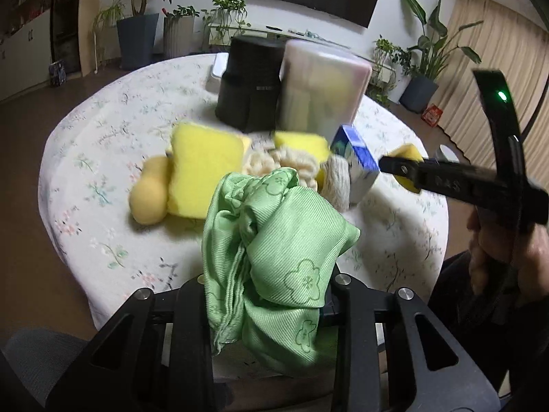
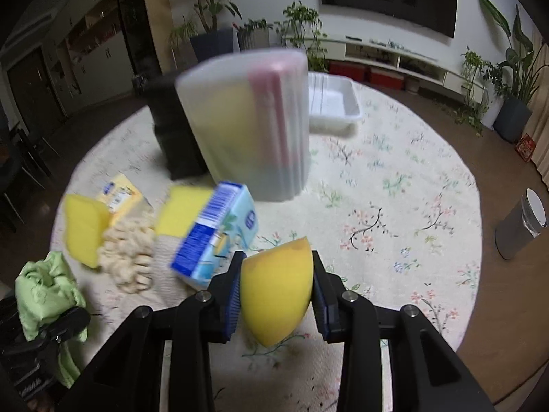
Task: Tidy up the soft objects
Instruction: 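Lift the green cloth with the left gripper while the right gripper grasps the yellow egg sponge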
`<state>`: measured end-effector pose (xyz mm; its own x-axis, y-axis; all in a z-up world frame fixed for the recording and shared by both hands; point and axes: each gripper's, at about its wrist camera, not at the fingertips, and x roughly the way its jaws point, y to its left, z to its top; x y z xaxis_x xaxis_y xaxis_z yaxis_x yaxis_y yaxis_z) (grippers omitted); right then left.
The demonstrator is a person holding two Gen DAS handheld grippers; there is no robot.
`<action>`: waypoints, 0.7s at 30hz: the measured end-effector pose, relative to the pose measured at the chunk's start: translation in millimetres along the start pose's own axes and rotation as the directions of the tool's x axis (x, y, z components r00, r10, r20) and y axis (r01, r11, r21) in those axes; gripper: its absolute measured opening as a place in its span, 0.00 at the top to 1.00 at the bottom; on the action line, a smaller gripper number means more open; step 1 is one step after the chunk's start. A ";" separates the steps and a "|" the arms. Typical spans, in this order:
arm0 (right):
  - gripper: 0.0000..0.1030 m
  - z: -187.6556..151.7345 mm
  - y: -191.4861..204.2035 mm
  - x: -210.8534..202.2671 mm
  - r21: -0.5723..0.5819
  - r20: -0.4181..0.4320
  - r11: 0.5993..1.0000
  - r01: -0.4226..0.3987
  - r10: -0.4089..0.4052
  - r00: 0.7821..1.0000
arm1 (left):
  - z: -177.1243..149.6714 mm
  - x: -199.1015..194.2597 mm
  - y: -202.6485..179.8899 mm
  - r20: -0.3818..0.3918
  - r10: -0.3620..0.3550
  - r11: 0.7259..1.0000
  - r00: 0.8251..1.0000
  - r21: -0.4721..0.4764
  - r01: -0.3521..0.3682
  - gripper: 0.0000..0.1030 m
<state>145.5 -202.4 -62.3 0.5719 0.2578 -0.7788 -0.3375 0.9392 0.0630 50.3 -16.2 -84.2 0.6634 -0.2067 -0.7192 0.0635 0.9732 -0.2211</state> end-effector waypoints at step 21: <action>0.64 58.5 -53.0 -35.5 0.010 0.061 1.000 0.024 -0.025 0.998 | 147.2 3.4 79.0 0.071 -0.003 0.999 0.997 -0.046 0.006 0.72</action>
<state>186.8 -248.0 -1.5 0.6244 0.2479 -0.7407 -0.3161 0.9474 0.0507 167.3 74.8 -7.2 0.7147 -0.2019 -0.6697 0.0336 0.9662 -0.2554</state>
